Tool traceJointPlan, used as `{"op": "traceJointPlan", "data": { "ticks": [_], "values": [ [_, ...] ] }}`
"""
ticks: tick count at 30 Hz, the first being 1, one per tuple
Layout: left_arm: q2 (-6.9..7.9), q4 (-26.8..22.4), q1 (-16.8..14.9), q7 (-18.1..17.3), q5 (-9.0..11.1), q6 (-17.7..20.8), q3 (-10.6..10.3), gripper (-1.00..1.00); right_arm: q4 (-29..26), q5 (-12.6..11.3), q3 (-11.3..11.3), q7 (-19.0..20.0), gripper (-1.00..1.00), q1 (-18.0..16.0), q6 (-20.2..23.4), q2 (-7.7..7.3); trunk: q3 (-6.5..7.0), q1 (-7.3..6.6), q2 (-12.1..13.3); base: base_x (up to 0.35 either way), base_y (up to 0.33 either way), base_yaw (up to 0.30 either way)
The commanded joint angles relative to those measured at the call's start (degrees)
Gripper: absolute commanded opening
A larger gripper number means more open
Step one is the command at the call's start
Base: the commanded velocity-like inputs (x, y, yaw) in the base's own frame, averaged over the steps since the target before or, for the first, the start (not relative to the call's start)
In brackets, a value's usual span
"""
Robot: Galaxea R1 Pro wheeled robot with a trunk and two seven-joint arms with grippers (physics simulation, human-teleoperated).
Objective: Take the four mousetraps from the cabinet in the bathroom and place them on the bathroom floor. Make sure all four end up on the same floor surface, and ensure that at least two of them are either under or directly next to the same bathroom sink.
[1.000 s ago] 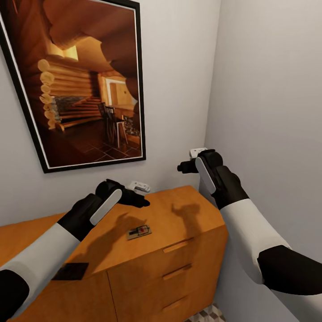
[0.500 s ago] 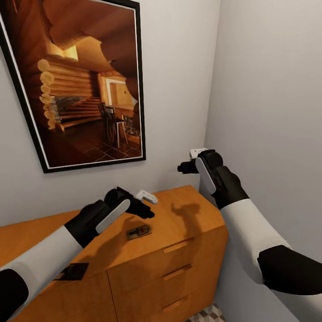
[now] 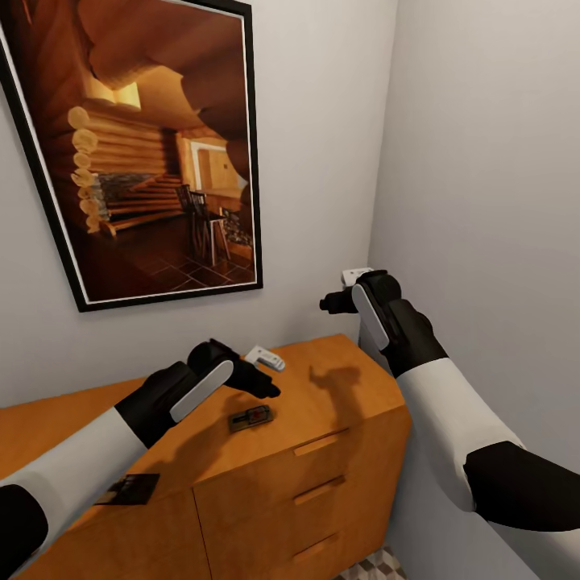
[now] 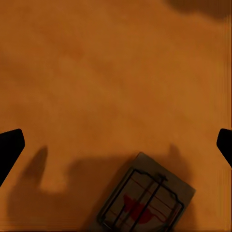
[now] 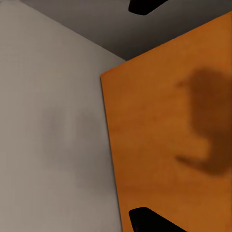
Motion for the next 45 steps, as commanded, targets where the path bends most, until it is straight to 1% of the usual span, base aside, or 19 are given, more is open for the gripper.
{"op": "traceJointPlan", "data": {
  "ticks": [1, 3, 11, 28, 35, 45],
  "values": [
    [0.2, -0.1, -0.08, 0.6, 1.05, 0.08, -0.19, 1.0, -0.01, -0.6, 0.09, -0.6, 1.0, -0.06, 0.16, -0.01, -0.07, 0.0, -0.04, 0.0, 0.0, 0.0],
    [0.5, -0.16, -0.08, 0.61, 1.78, 0.08, -0.22, 1.0, 0.02, -0.62, 0.09, -0.62, 1.0, -0.06, 0.16, -0.01, -0.07, 0.0, -0.04, 0.0, 0.0, 0.0],
    [1.28, -0.33, -0.08, 0.61, 2.83, 0.08, -0.34, 1.0, 0.03, -0.67, 0.09, -0.64, 1.0, -0.06, 0.16, -0.01, -0.07, 0.0, -0.04, 0.0, 0.0, 0.0],
    [1.5, -0.38, -0.08, 0.62, 3.18, 0.08, -0.41, 1.0, 0.06, -0.69, 0.09, -0.65, 1.0, -0.05, 0.16, -0.16, -0.07, 0.0, -0.04, 0.0, 0.0, 0.0],
    [1.5, -0.38, -0.08, 0.62, 3.13, 0.08, -0.52, 1.0, 0.1, -0.72, 0.09, -0.71, 1.0, -0.05, 0.16, -0.75, -0.07, 0.0, -0.04, -0.027, 0.0, 0.0],
    [1.49, -0.38, -0.08, 0.62, 3.18, 0.08, -0.55, 1.0, 0.15, -0.77, 0.16, -0.73, 1.0, -0.06, 0.16, -0.95, -0.07, 0.0, -0.04, -0.083, 0.0, 0.0]
  ]
}}
